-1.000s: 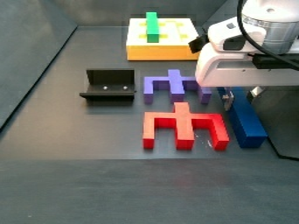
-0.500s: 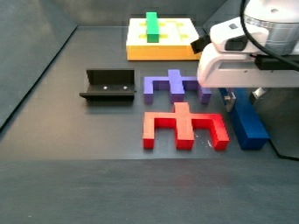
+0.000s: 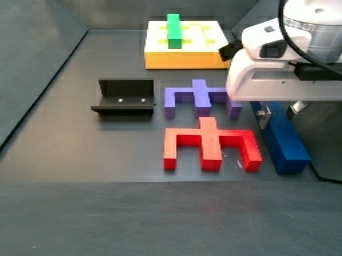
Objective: Pick up the blue object. Move up. Move to above the board. Insert the blue object.
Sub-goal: Pick up the blue object, then move up, then move to above the board.
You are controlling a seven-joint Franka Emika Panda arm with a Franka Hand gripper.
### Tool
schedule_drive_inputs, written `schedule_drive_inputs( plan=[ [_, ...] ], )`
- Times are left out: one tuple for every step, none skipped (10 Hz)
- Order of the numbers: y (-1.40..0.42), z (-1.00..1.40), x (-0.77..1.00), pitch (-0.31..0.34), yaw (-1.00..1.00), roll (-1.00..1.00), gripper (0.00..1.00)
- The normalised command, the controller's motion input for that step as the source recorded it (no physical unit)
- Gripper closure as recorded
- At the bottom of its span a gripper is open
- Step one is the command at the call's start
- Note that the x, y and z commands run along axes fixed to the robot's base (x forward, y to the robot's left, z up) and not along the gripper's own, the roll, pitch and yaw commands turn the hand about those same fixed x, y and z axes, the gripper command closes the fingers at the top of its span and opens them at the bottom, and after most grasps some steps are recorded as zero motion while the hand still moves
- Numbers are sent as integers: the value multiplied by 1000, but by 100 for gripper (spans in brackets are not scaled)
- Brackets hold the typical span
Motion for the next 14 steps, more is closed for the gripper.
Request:
schedule_drive_inputs(
  plan=[
    [0, 0, 0, 0, 0, 0, 100],
    [0, 0, 0, 0, 0, 0, 100],
    [0, 0, 0, 0, 0, 0, 100],
    [0, 0, 0, 0, 0, 0, 100],
    [0, 833, 0, 0, 0, 0, 100],
    [-44, 819, -49, 18, -19, -10, 100],
    [-50, 671, -144, 68, -31, -1, 100],
    [-17, 324, -143, 72, -21, 74, 100],
    [0, 1400, 0, 0, 0, 0, 100],
    [-4, 1400, -11, 19, 4, -13, 100],
    [-7, 1400, -43, 46, -1, 1, 100],
    [-2, 1400, -31, 29, 8, 65, 100],
    [6, 1400, 7, 58, 11, 21, 100],
    [8, 1400, 5, 87, 5, 8, 100]
  ],
)
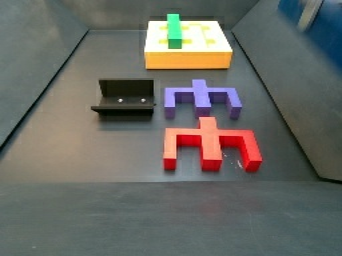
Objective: Pick up the blue object. Move up. Move to above the board. Insert the blue object.
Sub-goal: Move to above the board.
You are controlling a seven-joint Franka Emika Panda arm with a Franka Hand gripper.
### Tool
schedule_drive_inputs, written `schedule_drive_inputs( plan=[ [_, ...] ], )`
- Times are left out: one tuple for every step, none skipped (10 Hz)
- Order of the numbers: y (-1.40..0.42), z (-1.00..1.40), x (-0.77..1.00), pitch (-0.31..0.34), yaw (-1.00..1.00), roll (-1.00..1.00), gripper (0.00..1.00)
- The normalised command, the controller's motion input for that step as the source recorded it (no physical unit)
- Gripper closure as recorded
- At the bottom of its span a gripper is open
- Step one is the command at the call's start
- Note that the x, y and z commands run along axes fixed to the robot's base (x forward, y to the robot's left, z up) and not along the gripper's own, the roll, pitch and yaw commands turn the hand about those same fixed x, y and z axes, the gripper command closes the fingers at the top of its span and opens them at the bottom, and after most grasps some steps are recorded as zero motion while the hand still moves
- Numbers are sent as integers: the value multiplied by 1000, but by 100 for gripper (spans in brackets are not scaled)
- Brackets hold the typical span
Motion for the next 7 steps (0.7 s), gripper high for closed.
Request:
schedule_drive_inputs(
  plan=[
    [-12, 940, -15, 75, 7, 20, 100],
    [0, 670, -3, 54, 2, 21, 100],
    [15, 255, 26, 55, 2, 3, 100],
    [-1400, 168, 643, 213, 64, 15, 100],
    [-1400, 142, 642, 199, 68, 27, 100],
    [-1400, 145, 666, 217, 48, 1, 100],
    [-1400, 148, 680, 188, 20, -72, 100]
  ],
)
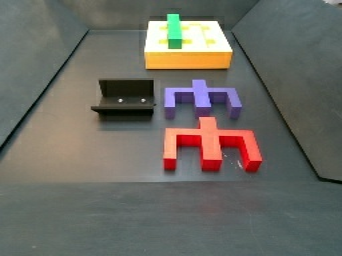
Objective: Pick up the blue object. Move up. Move to above the board. Insert the blue object.
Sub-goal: Move to above the board.
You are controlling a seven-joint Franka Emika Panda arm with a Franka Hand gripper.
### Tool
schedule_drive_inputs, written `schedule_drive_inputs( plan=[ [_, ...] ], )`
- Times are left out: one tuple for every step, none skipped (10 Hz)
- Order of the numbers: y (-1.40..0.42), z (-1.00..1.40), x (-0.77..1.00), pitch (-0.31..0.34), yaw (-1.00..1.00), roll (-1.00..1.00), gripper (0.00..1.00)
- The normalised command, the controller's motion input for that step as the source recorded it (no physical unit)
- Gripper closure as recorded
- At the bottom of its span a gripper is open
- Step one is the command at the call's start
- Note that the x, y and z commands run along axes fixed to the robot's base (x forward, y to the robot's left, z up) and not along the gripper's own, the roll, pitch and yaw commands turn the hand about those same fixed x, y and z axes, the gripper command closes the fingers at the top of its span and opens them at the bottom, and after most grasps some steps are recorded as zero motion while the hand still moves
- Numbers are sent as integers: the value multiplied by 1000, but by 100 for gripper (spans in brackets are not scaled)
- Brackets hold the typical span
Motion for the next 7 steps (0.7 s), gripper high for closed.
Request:
schedule_drive_inputs(
  plan=[
    [-1400, 150, 685, 181, 18, 21, 100],
    [-1400, 157, 694, 152, 12, -7, 100],
    [-1400, 160, 708, 140, 15, -2, 100],
    [-1400, 163, 720, 151, 12, 13, 100],
    [-1400, 170, 746, 169, 12, 0, 100],
    [-1400, 181, 779, 174, 13, 2, 100],
    [-1400, 187, 811, 172, 12, 22, 100]
  ],
)
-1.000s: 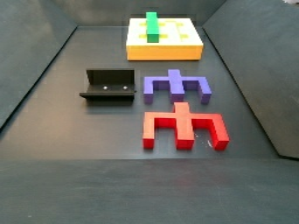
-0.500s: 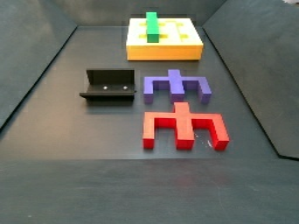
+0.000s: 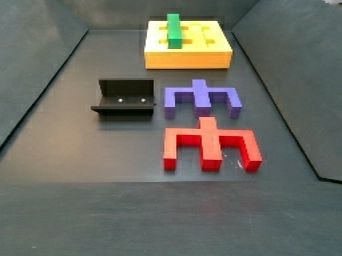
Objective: Pick up the blue object. Move up. Move to above the board. Insert the blue object.
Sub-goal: Move to above the board, then insert the blue object.
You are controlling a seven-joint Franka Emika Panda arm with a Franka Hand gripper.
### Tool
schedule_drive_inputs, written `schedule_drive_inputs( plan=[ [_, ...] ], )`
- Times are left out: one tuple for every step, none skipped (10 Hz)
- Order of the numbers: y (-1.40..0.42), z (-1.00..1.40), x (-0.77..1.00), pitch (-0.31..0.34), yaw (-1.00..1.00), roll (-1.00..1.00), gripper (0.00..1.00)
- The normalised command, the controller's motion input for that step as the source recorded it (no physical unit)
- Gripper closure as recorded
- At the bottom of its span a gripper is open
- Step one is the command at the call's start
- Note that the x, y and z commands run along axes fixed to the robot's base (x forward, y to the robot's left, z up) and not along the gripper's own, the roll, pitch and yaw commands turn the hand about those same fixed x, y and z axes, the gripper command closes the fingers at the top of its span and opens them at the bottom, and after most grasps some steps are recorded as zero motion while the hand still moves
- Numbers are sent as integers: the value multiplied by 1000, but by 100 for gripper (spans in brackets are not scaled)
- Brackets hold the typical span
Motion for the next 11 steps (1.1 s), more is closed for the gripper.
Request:
schedule_drive_inputs(
  plan=[
    [-625, 92, 408, 168, 11, 54, 100],
    [-265, 53, 218, 156, 9, 64, 100],
    [0, -11, -43, 0, 0, 0, 100],
    [83, -437, -257, -97, 0, 4, 100],
    [63, -874, -446, -191, -6, -49, 100],
    [80, -951, -477, -164, -11, -36, 100],
    [46, -897, -449, -120, 0, -91, 100],
    [0, -769, -329, -141, 0, -134, 100],
    [-337, -880, 0, -89, 0, -66, 100],
    [-383, -1000, 243, -29, 46, -27, 100],
    [-366, -1000, 183, -9, 0, 0, 100]
  ],
)
